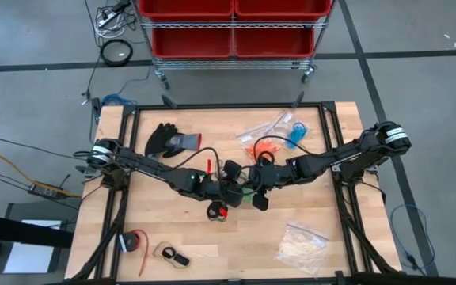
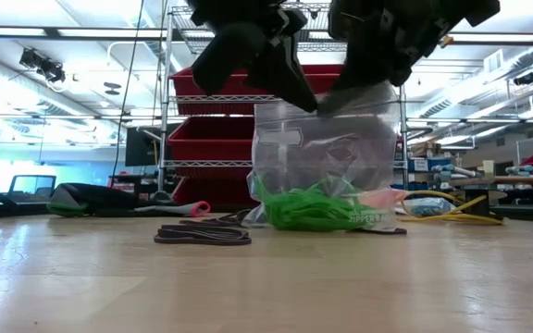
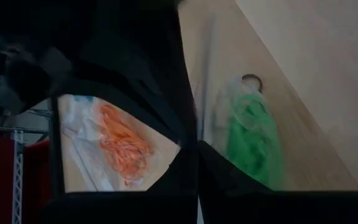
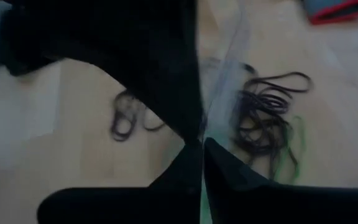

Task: Sort rubber bands
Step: Open the transparent zip bag

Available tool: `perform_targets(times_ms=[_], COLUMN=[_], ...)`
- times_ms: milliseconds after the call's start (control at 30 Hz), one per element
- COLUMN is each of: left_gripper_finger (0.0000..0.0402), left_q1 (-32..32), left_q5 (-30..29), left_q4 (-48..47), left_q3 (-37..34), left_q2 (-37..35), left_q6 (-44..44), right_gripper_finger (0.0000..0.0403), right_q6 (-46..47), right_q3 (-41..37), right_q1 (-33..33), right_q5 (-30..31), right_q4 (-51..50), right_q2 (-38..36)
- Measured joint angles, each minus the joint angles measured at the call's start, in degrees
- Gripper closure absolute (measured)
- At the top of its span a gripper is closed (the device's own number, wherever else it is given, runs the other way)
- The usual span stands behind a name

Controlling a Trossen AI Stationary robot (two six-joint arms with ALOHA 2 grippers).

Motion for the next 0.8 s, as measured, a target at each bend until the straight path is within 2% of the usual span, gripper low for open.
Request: perform_targets(times_ms=[167,267,667,800], left_gripper_finger=[0.0401,0.0401,0.0401,0.0401], left_q1=[-0.28,-0.26,-0.96,-1.05], left_q5=[0.42,2.61,2.94,3.68], left_q4=[1.12,0.59,-2.62,-4.2], left_q3=[0.34,0.3,0.21,0.21], left_q2=[-0.32,-0.3,-0.25,-0.24], left_q6=[-0.01,-0.35,-2.56,-2.87], right_gripper_finger=[0.0402,0.0403,0.0403,0.0403], right_q6=[-0.23,-0.85,-0.83,-0.81], right_q3=[-0.2,-0.17,-0.15,-0.09], right_q1=[-0.17,-0.07,-0.57,-0.82], right_q5=[4.53,7.25,8.62,11.85], right_q4=[-2.02,-3.95,-2.83,-4.11], right_q2=[0.22,0.2,0.13,-1.6])
